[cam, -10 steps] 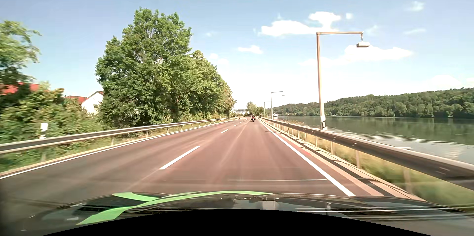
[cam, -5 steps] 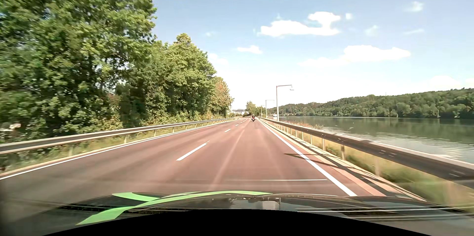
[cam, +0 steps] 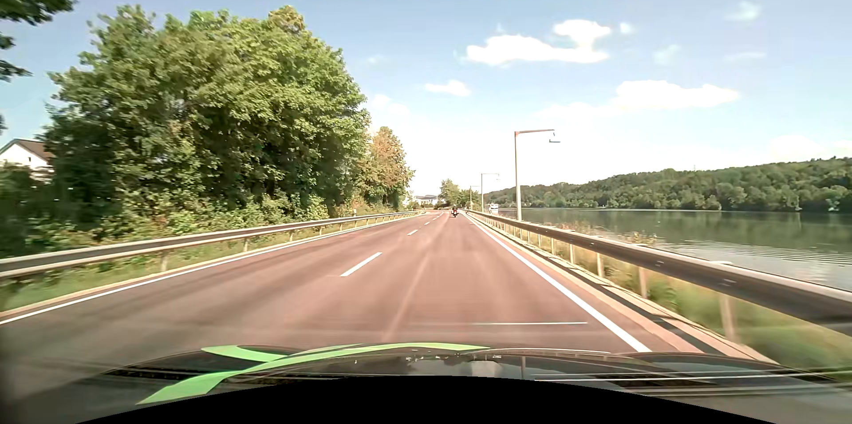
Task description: Follow the waypoints while adhering to traffic rules and regulations
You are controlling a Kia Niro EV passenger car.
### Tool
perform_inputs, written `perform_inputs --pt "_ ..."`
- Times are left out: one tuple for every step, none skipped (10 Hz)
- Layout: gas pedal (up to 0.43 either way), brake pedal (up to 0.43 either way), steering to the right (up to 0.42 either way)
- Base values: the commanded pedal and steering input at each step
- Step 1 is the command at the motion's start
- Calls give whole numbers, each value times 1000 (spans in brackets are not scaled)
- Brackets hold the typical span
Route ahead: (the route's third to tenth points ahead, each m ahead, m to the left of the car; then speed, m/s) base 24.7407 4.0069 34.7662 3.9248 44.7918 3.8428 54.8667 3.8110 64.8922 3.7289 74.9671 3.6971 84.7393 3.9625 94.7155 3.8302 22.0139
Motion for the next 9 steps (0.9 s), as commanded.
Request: perform_inputs --pt "280 0 0" --pt "280 0 0" --pt "268 0 0" --pt "268 0 0" --pt "268 0 0" --pt "268 0 0" --pt "268 0 0" --pt "268 0 0" --pt "268 0 0"
